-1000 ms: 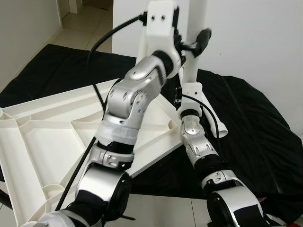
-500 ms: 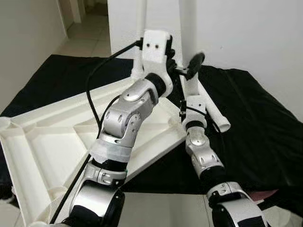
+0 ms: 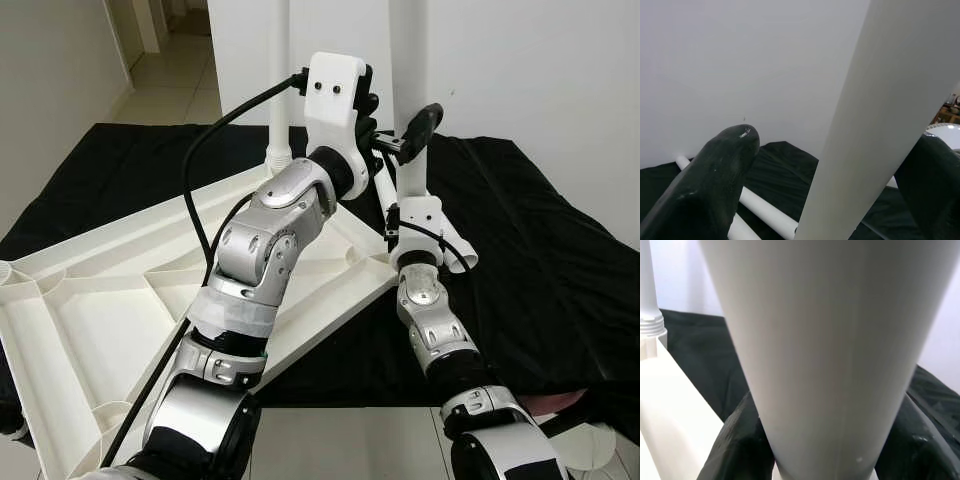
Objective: Building children table
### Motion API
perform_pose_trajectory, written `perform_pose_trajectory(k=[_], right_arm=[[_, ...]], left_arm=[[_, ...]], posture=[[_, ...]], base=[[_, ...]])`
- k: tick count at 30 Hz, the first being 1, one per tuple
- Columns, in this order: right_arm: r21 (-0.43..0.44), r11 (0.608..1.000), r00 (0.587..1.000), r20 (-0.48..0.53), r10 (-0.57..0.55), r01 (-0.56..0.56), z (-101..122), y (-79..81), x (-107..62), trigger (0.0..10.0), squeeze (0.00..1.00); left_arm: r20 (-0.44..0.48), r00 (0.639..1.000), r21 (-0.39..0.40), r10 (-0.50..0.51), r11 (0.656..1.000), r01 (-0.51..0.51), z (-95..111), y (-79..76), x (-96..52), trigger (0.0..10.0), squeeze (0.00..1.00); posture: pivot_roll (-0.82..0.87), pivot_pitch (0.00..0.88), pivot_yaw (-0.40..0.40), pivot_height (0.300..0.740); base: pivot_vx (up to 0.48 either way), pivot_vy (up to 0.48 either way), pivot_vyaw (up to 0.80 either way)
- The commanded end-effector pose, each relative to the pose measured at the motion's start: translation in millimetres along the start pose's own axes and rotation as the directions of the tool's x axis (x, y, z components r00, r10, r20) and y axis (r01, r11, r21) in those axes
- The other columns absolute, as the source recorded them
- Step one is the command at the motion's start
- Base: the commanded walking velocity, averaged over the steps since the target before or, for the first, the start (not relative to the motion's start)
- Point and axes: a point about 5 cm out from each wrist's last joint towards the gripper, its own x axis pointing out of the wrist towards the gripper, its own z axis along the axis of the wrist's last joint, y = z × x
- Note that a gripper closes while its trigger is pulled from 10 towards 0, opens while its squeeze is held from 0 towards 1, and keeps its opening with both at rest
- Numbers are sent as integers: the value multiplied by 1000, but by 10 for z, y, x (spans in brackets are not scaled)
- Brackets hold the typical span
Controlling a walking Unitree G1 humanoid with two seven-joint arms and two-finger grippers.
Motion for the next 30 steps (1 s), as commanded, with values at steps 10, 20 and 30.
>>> perform_pose_trajectory(k=[10, 20, 30], right_arm=[[-15, 999, 995, 88, 35, -33, 228, -57, 100, 10000, 0], [-137, 955, 957, 95, 275, -261, 319, 296, 31, 10000, 0], [288, 951, 992, -16, 124, -114, 330, 116, 149, 10000, 0]], left_arm=[[4, 994, 35, -107, 994, 107, 237, -314, 136, 10000, 0], [46, 993, 122, -109, 987, 103, 379, -431, 286, 10000, 0], [28, 996, 213, -90, 974, 82, 377, -343, 273, 10000, 0]], posture=[[-4, 0, -58, 740], [20, 0, -85, 740], [30, 0, -88, 740]], base=[[0, 0, 0], [0, 0, 0], [0, 0, 0]])
